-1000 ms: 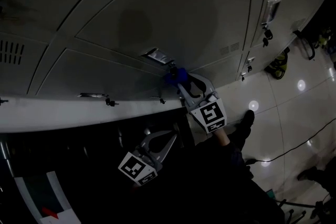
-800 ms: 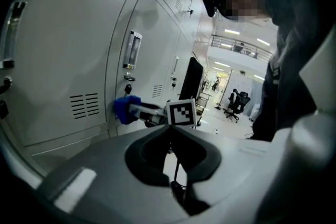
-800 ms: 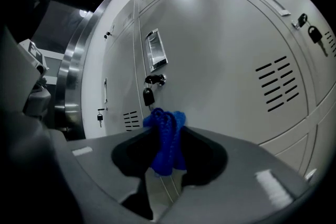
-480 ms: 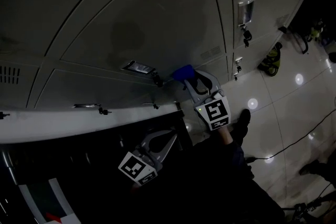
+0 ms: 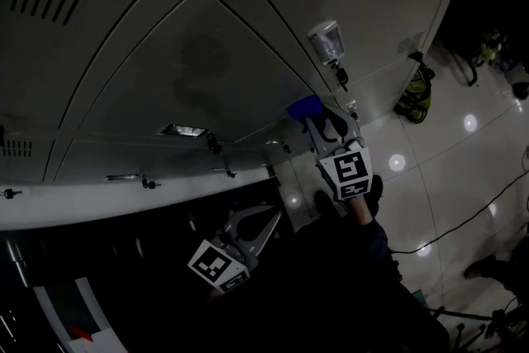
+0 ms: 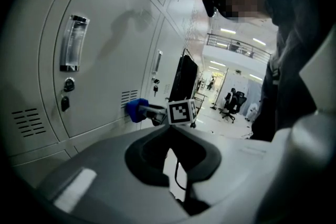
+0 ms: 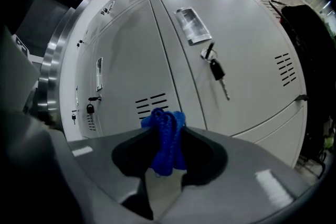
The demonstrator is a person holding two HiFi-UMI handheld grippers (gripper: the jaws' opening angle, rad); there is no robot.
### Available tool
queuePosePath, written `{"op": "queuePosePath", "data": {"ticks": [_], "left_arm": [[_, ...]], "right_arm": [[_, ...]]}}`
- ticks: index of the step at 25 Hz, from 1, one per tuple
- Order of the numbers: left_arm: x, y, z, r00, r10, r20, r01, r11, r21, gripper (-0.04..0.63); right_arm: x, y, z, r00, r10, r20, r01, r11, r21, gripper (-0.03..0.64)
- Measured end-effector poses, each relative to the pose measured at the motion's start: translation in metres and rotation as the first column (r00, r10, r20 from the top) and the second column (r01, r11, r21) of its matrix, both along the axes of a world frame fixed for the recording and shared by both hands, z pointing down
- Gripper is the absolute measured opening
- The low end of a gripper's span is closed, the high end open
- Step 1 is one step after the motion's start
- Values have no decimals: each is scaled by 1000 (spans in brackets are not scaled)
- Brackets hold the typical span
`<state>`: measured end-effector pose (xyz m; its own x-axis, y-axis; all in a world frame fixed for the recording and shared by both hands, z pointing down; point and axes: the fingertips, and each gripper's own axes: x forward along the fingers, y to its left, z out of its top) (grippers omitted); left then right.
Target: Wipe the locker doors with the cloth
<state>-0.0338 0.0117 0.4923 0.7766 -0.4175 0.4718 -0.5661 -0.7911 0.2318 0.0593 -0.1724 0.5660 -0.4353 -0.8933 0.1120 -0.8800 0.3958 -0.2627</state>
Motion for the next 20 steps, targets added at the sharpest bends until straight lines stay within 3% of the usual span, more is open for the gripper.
{"op": "queuePosePath", "data": {"ticks": [4, 11, 14, 20], "left_arm": [[25, -1, -2, 1000, -14, -2, 14, 1000, 2, 0], [49, -3, -6, 999, -33, -31, 33, 999, 12, 0], [53, -2, -12, 998, -27, -59, 28, 999, 24, 0], [55, -1, -25, 992, 15, -122, -6, 997, 70, 0]], "right_arm": [[16, -3, 1, 1000, -27, -5, 27, 1000, -11, 130], [16, 7, -17, 985, -174, -14, 174, 985, 8, 130], [25, 22, -44, 981, -192, 15, 192, 981, 25, 129], [40, 57, -114, 985, -171, -17, 171, 980, 104, 129]]}}
